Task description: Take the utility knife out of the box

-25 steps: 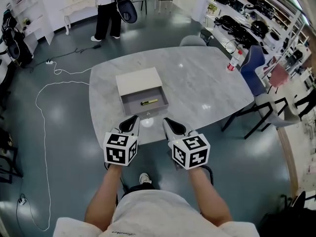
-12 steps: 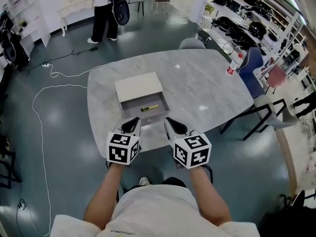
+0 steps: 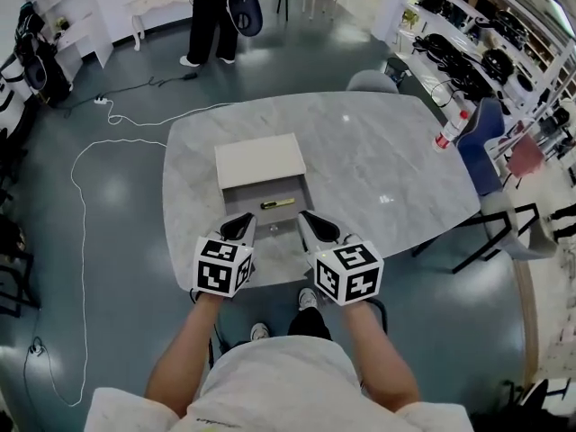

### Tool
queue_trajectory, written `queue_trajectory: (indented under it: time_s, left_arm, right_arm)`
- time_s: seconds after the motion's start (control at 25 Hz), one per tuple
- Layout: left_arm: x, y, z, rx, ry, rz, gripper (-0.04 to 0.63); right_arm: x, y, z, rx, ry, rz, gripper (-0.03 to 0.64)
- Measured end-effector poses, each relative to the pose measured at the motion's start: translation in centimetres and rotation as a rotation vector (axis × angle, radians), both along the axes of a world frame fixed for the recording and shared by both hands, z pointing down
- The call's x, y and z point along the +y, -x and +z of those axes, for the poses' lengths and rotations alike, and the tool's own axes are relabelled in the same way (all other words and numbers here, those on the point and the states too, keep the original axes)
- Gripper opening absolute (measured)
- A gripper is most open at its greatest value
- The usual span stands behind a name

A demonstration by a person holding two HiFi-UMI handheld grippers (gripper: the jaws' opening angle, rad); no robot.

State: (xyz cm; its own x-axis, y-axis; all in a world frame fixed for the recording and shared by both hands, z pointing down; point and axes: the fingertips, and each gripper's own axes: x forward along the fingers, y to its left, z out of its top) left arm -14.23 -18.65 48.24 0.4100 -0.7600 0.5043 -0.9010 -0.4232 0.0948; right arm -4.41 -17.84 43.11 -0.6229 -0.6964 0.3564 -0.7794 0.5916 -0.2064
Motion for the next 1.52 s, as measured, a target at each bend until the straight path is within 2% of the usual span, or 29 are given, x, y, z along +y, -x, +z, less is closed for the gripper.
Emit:
queue_trajectory:
  time_s: [0.32,0.56,0.76,1.36,1.52]
  left_arm:
    - [-2.6,-0.4,2.2,-0.049,0.048,-0.035,0.020]
    - [-4.3,-1.0,3.5,-0.100,0.074,-0.011,0.020]
    - [-5.8,-1.2,4.9,-0.185,0.107,0.032,0.020]
    - [-8.5,-3.0,9.6,-0.391,0.220,0.295,0.021]
    - [-8.8,-3.5,10.7,-0.425,0.248,0.379,0.023]
  right_arm:
    - [-3.9,0.7,1.8,-0.007,0.035,-0.099,0.005]
    - [-6.1,0.7,2.7,-0.016,0.053,-0.135,0.005]
    - [-7.6,0.6,3.2,-0.026,0.061,-0.151,0.005]
    - [-10.6,0.4,4.8,-0.052,0.084,-0.158,0.005]
    - [-11.0,0.2,5.1,-0.053,0.090,-0.157,0.005]
